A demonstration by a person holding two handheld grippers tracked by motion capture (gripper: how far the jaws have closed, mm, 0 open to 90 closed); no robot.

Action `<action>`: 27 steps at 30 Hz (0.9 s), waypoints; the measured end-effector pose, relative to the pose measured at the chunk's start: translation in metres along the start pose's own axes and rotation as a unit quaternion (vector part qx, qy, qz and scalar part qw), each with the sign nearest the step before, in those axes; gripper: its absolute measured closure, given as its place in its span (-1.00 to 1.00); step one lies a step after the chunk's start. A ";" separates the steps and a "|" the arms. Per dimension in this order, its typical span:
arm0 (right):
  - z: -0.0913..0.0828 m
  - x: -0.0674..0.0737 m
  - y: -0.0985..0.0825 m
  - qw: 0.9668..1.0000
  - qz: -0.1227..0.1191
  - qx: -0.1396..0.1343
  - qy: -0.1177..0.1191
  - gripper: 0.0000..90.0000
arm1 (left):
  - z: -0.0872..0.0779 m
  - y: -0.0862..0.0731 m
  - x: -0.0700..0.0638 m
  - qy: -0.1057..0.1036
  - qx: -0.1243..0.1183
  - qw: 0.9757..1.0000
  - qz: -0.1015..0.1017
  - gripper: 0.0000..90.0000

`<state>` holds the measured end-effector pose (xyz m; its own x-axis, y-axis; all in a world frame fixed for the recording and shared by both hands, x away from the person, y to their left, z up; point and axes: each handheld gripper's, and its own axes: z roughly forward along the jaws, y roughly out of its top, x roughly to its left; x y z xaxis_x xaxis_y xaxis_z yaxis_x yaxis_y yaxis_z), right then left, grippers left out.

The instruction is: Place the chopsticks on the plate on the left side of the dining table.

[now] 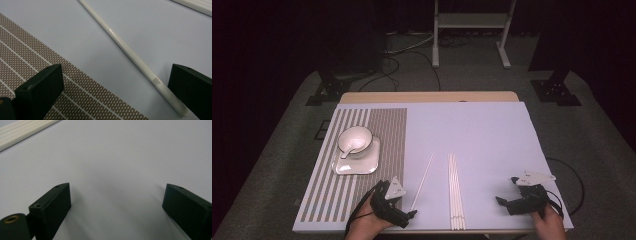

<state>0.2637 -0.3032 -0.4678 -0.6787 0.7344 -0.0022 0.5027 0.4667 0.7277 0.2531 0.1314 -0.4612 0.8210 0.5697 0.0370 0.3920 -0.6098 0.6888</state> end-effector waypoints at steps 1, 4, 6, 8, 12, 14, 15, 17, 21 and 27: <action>0.000 0.000 0.000 1.000 -0.001 0.000 0.000 -0.85 | 0.000 0.000 0.000 0.001 0.000 1.000 0.000 -1.00; 0.000 0.000 0.000 1.000 0.000 0.000 0.000 -0.85 | -0.001 -0.001 0.001 0.002 -0.001 1.000 0.000 -1.00; 0.000 0.000 0.000 1.000 -0.001 0.000 0.000 -0.85 | -0.002 -0.002 0.003 0.004 0.000 1.000 -0.001 -1.00; 0.000 0.000 0.000 1.000 -0.001 0.000 0.000 -0.85 | -0.004 -0.003 0.005 0.006 0.000 1.000 -0.003 -1.00; 0.000 0.000 0.000 1.000 -0.001 0.000 0.000 -0.85 | -0.007 -0.006 0.008 0.011 -0.003 1.000 -0.008 -1.00; 0.000 0.000 0.000 1.000 -0.001 -0.001 0.000 -0.85 | -0.007 -0.006 0.009 0.012 -0.004 1.000 -0.008 -1.00; 0.000 0.000 0.000 1.000 0.000 0.000 0.000 -0.85 | -0.008 -0.007 0.010 0.013 -0.003 1.000 -0.010 -1.00; 0.000 0.000 0.000 1.000 0.000 0.000 0.000 -0.85 | -0.010 -0.009 0.013 0.015 -0.005 1.000 -0.013 -1.00; 0.000 0.000 0.000 1.000 -0.001 0.000 0.000 -0.85 | -0.012 -0.011 0.015 0.023 -0.002 1.000 -0.013 -1.00; 0.000 0.000 0.000 1.000 0.000 0.000 0.000 -0.85 | -0.016 -0.015 0.022 0.032 -0.001 0.999 -0.019 -1.00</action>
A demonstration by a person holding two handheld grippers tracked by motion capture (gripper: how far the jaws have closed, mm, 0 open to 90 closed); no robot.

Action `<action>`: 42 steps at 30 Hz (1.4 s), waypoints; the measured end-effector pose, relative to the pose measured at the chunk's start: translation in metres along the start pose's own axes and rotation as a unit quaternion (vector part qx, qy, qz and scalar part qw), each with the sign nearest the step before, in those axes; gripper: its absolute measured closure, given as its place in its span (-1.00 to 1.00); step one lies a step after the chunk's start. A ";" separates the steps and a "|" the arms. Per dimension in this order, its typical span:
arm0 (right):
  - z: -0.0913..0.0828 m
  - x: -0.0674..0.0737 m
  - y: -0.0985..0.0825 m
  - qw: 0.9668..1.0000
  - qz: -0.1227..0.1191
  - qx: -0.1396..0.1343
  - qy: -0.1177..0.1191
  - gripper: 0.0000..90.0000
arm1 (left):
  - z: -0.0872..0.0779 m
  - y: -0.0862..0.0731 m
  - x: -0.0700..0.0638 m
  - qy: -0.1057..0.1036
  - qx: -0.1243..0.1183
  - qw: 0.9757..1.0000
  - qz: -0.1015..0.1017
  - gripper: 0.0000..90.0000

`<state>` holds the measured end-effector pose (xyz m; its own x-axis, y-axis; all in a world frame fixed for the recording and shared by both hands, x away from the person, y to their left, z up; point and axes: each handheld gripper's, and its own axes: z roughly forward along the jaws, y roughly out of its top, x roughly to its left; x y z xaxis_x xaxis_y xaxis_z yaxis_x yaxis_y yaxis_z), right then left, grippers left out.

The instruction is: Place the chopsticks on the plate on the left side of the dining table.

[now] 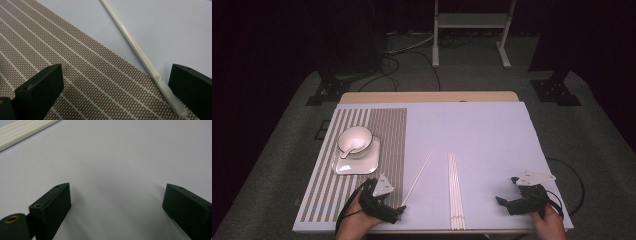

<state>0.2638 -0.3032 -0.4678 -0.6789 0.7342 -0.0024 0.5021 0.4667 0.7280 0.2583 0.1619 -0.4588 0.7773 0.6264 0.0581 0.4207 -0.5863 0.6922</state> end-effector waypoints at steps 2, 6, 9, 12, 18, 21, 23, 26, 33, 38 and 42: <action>0.000 0.000 0.000 1.000 0.000 0.000 0.000 -0.85 | -0.001 -0.001 0.002 0.003 -0.001 1.000 -0.004 -1.00; 0.000 0.000 0.000 1.000 0.000 0.000 0.000 -0.85 | -0.003 -0.003 0.006 0.009 0.000 1.000 -0.006 -1.00; 0.000 0.000 0.000 1.000 0.000 0.000 0.000 -0.85 | -0.005 -0.005 0.008 0.013 0.001 1.000 -0.009 -1.00; 0.000 0.000 0.000 1.000 0.000 0.000 0.000 -0.85 | -0.006 -0.006 0.012 0.016 0.001 1.000 -0.012 -1.00; 0.000 0.000 0.000 1.000 0.000 0.000 0.000 -0.85 | -0.009 -0.009 0.016 0.022 0.002 1.000 -0.014 -1.00; 0.000 0.000 0.000 1.000 0.000 0.000 0.000 -0.85 | -0.011 -0.011 0.019 0.025 0.002 1.000 -0.018 -1.00; 0.000 0.000 0.000 1.000 0.000 0.000 0.000 -0.85 | -0.012 -0.012 0.021 0.029 0.001 0.999 -0.021 -1.00; 0.000 0.000 0.000 1.000 0.000 0.000 0.000 -0.85 | -0.015 -0.014 0.025 0.035 0.003 0.999 -0.021 -1.00; 0.000 0.000 0.000 1.000 -0.001 0.000 0.000 -0.85 | -0.017 -0.018 0.031 0.045 0.006 0.999 -0.027 -1.00; 0.000 0.000 0.000 1.000 0.000 0.000 0.000 -0.85 | -0.020 -0.021 0.035 0.052 0.007 0.998 -0.031 -1.00; 0.000 0.000 0.000 1.000 -0.001 0.000 0.000 -0.85 | -0.021 -0.022 0.038 0.056 0.008 0.998 -0.031 -1.00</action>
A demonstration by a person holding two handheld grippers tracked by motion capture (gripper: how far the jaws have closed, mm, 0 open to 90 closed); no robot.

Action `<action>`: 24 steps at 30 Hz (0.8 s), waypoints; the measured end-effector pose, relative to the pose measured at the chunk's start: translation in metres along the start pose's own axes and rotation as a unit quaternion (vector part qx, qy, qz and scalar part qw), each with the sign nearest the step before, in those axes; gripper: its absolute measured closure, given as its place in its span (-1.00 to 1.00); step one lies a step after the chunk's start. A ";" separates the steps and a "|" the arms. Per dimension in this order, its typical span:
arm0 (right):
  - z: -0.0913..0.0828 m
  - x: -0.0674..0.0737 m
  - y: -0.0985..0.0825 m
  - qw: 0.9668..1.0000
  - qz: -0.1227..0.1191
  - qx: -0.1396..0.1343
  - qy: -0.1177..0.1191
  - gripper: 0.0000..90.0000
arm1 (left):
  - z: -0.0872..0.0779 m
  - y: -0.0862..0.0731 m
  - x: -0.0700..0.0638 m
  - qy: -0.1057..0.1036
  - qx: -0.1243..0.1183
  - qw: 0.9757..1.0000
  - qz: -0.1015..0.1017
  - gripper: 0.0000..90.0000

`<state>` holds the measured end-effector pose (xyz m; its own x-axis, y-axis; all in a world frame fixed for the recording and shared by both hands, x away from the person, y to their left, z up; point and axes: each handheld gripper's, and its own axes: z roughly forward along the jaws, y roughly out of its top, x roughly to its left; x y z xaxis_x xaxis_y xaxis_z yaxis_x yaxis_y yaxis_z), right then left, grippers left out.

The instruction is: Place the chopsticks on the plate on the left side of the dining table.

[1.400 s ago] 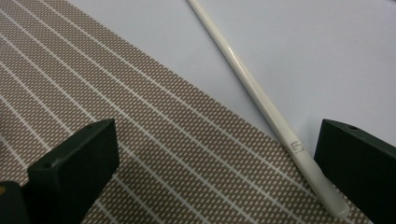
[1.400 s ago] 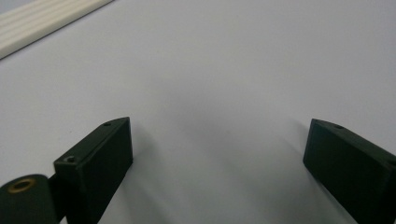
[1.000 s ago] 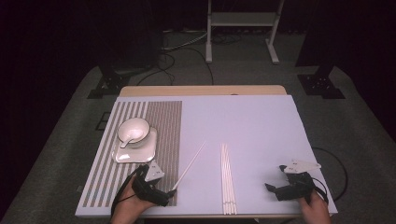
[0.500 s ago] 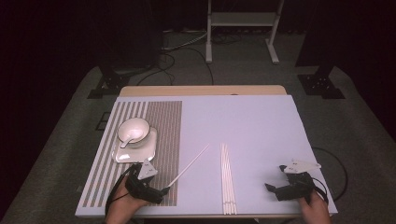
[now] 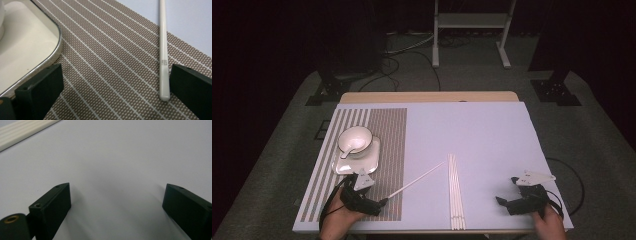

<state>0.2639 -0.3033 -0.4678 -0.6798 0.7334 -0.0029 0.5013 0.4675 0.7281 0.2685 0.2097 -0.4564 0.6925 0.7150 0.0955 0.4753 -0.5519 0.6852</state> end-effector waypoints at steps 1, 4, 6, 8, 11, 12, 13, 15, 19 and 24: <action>0.000 0.000 0.000 1.000 0.000 0.000 0.000 -0.85 | 0.000 0.000 0.001 0.001 0.000 1.000 0.000 -1.00; 0.000 0.000 0.000 1.000 0.000 0.000 0.000 -0.85 | -0.001 -0.001 0.003 0.004 0.001 1.000 -0.003 -1.00; 0.000 0.000 0.000 1.000 0.000 0.000 0.000 -0.85 | -0.001 -0.002 0.005 0.006 0.000 1.000 -0.005 -1.00; 0.000 0.000 0.000 1.000 0.000 0.000 0.000 -0.85 | -0.002 -0.003 0.006 0.007 0.001 1.000 -0.005 -1.00; 0.000 0.000 0.000 1.000 0.000 0.000 0.000 -0.85 | -0.003 -0.002 0.006 0.002 -0.003 1.000 -0.006 -1.00; 0.000 0.000 0.000 1.000 0.000 0.000 0.000 -0.85 | -0.003 -0.002 0.005 0.000 -0.004 1.000 -0.008 -1.00; 0.000 0.000 0.000 1.000 0.000 0.000 0.000 -0.85 | -0.003 -0.001 0.005 -0.002 -0.006 1.000 -0.009 -1.00; 0.000 0.000 0.000 1.000 0.000 0.000 0.000 -0.85 | -0.004 0.000 0.004 -0.009 -0.013 1.000 -0.012 -1.00; 0.000 0.000 0.000 1.000 0.000 0.000 0.000 -0.85 | -0.005 0.003 0.001 -0.017 -0.017 1.000 -0.010 -1.00; 0.000 0.000 0.000 1.000 0.000 0.000 0.000 -0.85 | -0.003 0.006 -0.002 -0.029 -0.020 0.999 -0.005 -1.00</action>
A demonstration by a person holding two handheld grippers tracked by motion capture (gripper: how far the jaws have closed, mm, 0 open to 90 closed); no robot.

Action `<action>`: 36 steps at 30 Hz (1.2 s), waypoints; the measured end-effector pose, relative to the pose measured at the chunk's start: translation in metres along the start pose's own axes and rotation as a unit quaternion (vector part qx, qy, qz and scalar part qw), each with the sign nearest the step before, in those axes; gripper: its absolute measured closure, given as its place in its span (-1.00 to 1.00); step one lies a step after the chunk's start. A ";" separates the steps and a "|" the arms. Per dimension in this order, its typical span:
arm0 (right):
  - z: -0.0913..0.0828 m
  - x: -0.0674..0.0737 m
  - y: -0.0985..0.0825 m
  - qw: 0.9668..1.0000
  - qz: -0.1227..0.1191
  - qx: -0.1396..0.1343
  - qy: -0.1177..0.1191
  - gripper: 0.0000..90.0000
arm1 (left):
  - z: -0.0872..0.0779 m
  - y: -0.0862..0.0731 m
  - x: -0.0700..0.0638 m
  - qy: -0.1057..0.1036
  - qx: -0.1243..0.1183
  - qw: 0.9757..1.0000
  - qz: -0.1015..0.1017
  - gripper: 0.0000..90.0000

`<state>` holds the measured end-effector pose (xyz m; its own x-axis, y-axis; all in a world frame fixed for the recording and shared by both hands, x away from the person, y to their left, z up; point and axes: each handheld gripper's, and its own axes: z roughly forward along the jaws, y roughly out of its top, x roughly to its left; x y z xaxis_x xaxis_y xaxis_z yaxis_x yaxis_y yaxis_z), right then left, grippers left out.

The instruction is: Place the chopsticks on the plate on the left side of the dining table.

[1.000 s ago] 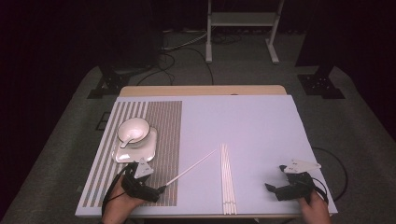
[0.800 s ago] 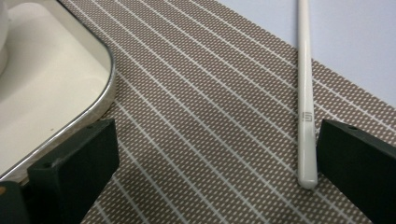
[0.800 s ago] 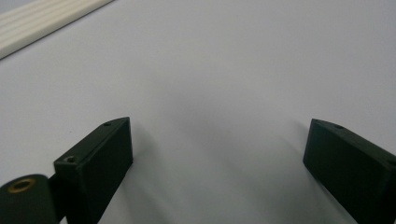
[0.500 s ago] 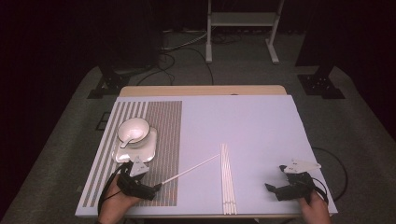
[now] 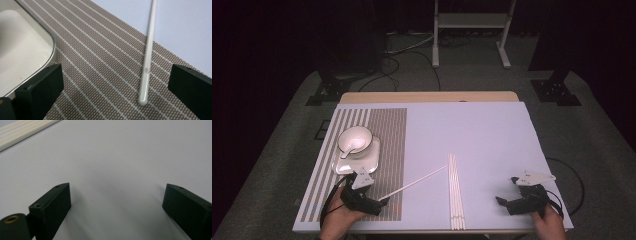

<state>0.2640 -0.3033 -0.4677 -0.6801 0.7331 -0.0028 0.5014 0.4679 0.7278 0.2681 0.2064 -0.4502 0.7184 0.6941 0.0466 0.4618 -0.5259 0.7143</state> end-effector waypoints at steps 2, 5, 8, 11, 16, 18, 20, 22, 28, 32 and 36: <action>0.000 0.000 0.000 1.000 0.000 0.000 0.000 -0.85 | 0.001 0.002 -0.002 -0.006 -0.002 1.000 0.004 -1.00; 0.000 0.000 0.000 1.000 0.000 0.000 0.000 -0.85 | 0.002 0.004 -0.003 -0.009 -0.002 1.000 0.006 -1.00; 0.000 0.000 0.000 1.000 0.000 0.000 0.000 -0.85 | 0.002 0.007 -0.004 -0.013 -0.007 1.000 0.007 -1.00; 0.000 0.000 0.000 1.000 0.000 0.000 0.000 -0.85 | 0.003 0.009 -0.005 -0.016 -0.011 1.000 0.011 -1.00; 0.000 0.000 0.000 1.000 0.000 0.000 0.000 -0.85 | 0.005 0.015 -0.007 -0.027 -0.022 0.999 0.008 -1.00; 0.000 0.000 0.000 1.000 0.000 0.000 0.000 -0.85 | 0.006 0.016 -0.007 -0.030 -0.026 0.999 0.008 -1.00; 0.000 0.000 0.000 1.000 0.000 0.000 0.000 -0.85 | 0.007 0.020 -0.008 -0.032 -0.030 0.999 0.008 -1.00; 0.000 0.000 0.000 1.000 0.000 0.000 0.000 -0.85 | 0.007 0.023 -0.009 -0.035 -0.039 0.999 0.008 -1.00; 0.000 0.000 0.000 1.000 0.000 0.000 0.000 -0.85 | 0.013 0.033 -0.011 -0.044 -0.050 0.998 0.017 -1.00; 0.000 0.000 0.000 1.000 0.000 0.000 0.000 -0.85 | 0.016 0.035 -0.013 -0.046 -0.050 0.998 0.020 -1.00; 0.000 0.000 0.000 1.000 0.000 0.000 0.000 -0.85 | 0.020 0.038 -0.014 -0.049 -0.047 0.997 0.023 -1.00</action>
<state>0.2640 -0.3033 -0.4678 -0.6798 0.7334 -0.0030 0.5012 0.4676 0.7281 0.2859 0.1666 -0.4376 0.7870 0.6167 0.0164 0.3792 -0.5046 0.7756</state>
